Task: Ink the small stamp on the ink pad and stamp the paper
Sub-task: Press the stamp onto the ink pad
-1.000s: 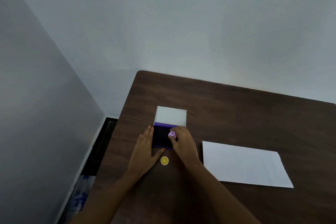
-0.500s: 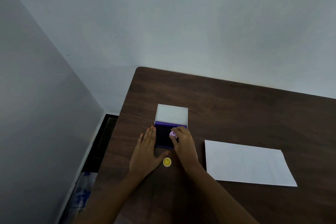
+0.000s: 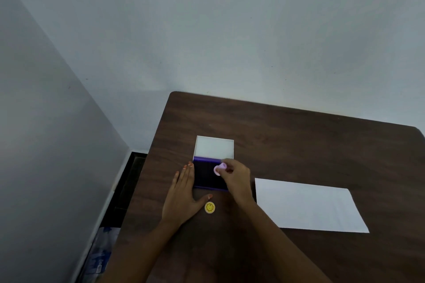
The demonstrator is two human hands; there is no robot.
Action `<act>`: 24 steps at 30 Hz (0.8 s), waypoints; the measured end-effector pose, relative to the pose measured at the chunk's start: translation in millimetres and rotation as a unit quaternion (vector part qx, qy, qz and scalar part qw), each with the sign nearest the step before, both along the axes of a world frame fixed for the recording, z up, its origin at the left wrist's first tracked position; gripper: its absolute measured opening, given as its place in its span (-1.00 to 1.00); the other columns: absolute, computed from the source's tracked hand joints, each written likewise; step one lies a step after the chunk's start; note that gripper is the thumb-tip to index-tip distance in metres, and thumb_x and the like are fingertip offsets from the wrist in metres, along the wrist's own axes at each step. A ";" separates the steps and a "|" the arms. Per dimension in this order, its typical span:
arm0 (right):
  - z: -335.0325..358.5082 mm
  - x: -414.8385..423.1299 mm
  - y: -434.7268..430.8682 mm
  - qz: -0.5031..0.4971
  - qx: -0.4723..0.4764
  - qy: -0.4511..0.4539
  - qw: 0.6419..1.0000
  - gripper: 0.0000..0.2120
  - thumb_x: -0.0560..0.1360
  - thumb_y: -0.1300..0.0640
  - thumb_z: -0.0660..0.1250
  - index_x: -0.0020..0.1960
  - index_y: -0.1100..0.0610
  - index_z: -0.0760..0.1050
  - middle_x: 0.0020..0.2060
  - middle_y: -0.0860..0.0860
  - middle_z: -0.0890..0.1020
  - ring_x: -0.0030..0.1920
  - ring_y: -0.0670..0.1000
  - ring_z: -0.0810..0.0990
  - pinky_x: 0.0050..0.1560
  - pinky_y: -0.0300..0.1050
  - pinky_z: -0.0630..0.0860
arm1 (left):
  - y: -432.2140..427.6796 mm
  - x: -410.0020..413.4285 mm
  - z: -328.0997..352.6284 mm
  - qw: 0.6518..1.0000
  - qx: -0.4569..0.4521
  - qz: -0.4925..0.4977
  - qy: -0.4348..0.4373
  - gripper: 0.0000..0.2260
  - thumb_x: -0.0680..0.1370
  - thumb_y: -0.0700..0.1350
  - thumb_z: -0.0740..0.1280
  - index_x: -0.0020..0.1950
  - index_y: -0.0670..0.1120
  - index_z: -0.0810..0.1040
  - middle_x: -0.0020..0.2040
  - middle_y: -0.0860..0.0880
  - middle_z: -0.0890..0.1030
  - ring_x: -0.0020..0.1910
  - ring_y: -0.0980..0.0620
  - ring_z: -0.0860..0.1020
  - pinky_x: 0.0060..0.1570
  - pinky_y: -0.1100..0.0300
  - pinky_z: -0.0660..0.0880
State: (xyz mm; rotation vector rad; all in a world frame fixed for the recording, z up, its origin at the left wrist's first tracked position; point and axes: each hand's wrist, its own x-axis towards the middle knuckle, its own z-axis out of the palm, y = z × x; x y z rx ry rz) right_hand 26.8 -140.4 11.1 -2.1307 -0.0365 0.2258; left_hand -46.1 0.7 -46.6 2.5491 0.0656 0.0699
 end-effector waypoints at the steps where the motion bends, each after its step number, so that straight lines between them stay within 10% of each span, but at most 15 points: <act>1: 3.7 1.0 -4.3 -0.044 0.031 0.027 0.998 -0.83 0.44 0.22 0.36 0.02 0.21 0.53 -0.08 0.08 0.63 -0.12 -0.08 0.53 -0.10 -0.24 0.52 | 0.1 0.0 0.6 1.000 -0.007 0.001 0.004 -0.16 0.42 0.23 0.30 0.45 -0.09 -0.12 0.50 -0.14 0.11 0.45 0.06 -0.02 0.43 0.10 -0.10; 3: 12.8 3.5 -14.6 -0.124 0.175 0.139 0.967 -0.76 0.42 0.20 0.38 0.07 0.20 0.51 -0.05 0.05 0.61 -0.07 -0.05 0.56 -0.11 -0.27 0.51 | 0.1 0.7 2.2 1.000 -0.023 0.005 0.010 -0.18 0.43 0.21 0.30 0.47 -0.10 -0.09 0.51 -0.13 0.10 0.47 0.04 0.01 0.44 0.10 -0.09; 7: 36.4 3.0 -33.7 -0.227 0.554 0.391 0.699 -0.88 0.45 0.28 0.30 -0.03 0.27 0.52 -0.06 0.18 0.60 -0.05 0.05 0.58 -0.26 -0.16 0.63 | -0.7 3.3 8.4 0.995 -0.080 0.045 0.027 -0.26 0.48 0.09 0.31 0.47 -0.08 -0.05 0.50 -0.13 0.12 0.47 0.01 0.04 0.42 0.06 -0.03; 9: 43.3 -1.4 -41.0 -0.221 0.592 0.419 0.651 -0.85 0.45 0.30 0.29 0.02 0.29 0.49 -0.05 0.21 0.59 -0.05 0.06 0.57 -0.27 -0.16 0.62 | -3.3 5.5 13.4 0.990 -0.112 0.078 0.040 -0.32 0.51 0.05 0.28 0.47 -0.08 -0.05 0.50 -0.13 0.11 0.47 -0.02 0.04 0.41 0.02 0.01; 24: 59.0 -16.0 -189.5 -0.262 0.631 0.288 0.670 -0.89 0.42 0.33 0.30 -0.16 0.29 0.61 -0.27 0.18 0.71 -0.24 0.04 0.69 -0.31 -0.19 0.63 | -175.5 43.1 39.1 0.995 -0.018 -0.074 -0.062 -0.65 0.49 -0.18 0.33 0.27 -0.09 0.43 0.29 -0.12 0.48 0.32 -0.06 0.38 0.32 0.13 0.10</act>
